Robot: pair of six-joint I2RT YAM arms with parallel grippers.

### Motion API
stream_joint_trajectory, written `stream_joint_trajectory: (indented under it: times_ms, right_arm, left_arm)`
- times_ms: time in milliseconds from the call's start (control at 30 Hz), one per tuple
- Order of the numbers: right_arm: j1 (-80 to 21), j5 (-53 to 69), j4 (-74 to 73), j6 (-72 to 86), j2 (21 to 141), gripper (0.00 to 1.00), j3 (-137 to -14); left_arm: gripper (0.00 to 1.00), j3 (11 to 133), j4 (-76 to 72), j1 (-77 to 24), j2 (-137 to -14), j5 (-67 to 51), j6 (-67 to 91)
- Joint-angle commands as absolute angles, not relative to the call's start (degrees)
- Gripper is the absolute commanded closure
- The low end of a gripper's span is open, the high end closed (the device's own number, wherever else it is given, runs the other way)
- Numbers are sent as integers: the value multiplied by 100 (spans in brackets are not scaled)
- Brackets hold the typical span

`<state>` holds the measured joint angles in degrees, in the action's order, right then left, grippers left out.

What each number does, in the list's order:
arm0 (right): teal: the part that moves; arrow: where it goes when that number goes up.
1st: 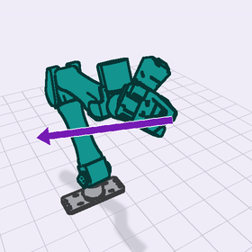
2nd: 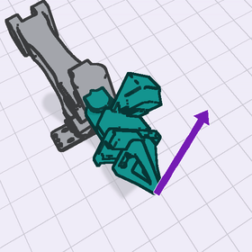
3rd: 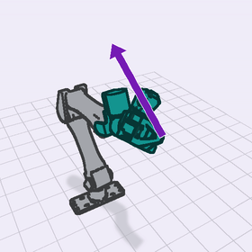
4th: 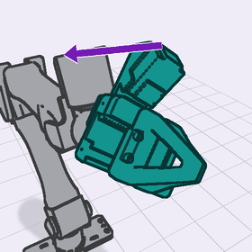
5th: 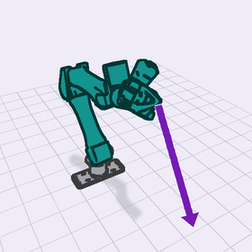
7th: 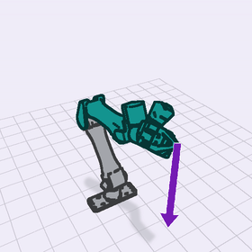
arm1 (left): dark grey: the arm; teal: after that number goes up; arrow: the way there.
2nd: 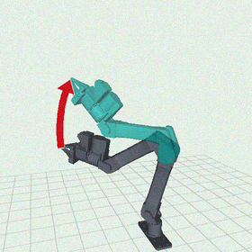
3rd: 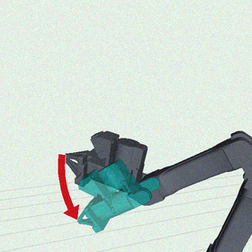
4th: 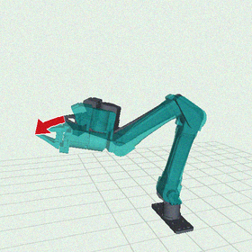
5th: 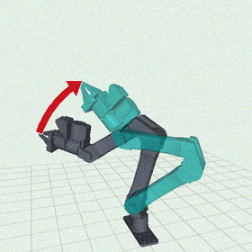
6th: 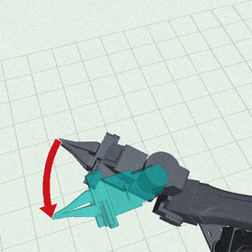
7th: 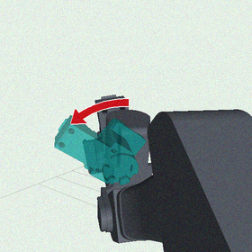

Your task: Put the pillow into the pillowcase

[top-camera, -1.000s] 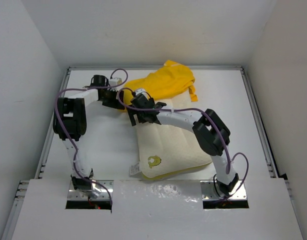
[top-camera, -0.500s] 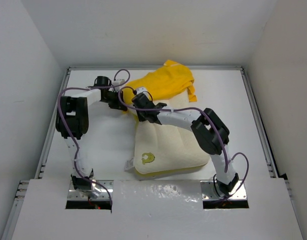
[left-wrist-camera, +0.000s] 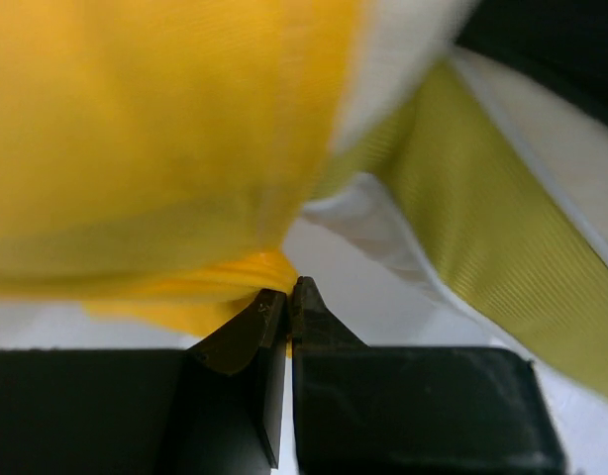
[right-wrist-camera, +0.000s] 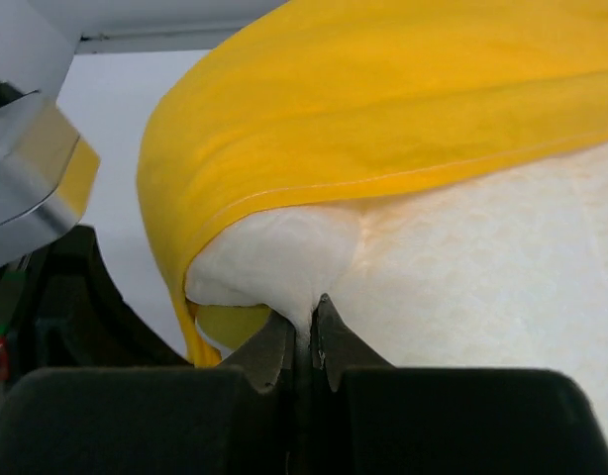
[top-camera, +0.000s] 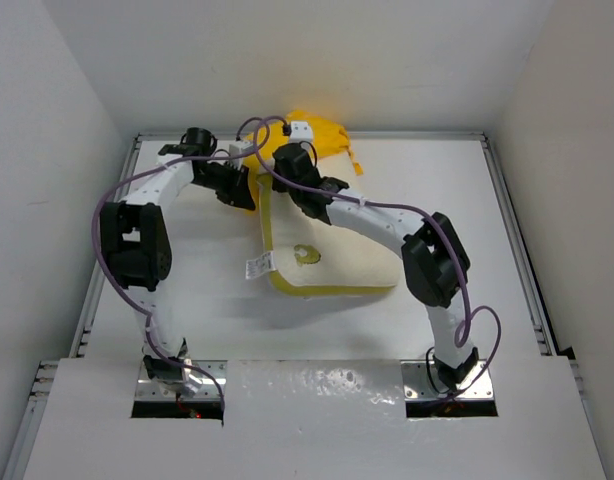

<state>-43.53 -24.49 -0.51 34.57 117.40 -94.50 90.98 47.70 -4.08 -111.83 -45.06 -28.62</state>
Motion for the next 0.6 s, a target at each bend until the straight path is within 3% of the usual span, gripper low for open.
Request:
stream_joint_trajectory:
  times_ms: [0,233,400,567]
  right_arm:
    - [-4289,-3015,880,3788,11943,100,-10098]
    - [-4289,-3305,-342,4104,12760,100,-10968]
    - [-4324,-2866,383,4394,12455,100,-10117]
    - [-4324,-2576,509,4237,12384,100,-10055]
  left_arm:
    - [100,9456,6073,-597,-10828,-5308,-3550]
    - [100,10194,7171,-809,-10784,-5932,-4561]
    - [100,10205,6883,-809,-10749,-5742,-4360]
    - [100,9519,6854,-809,-10784,-5396,-4419]
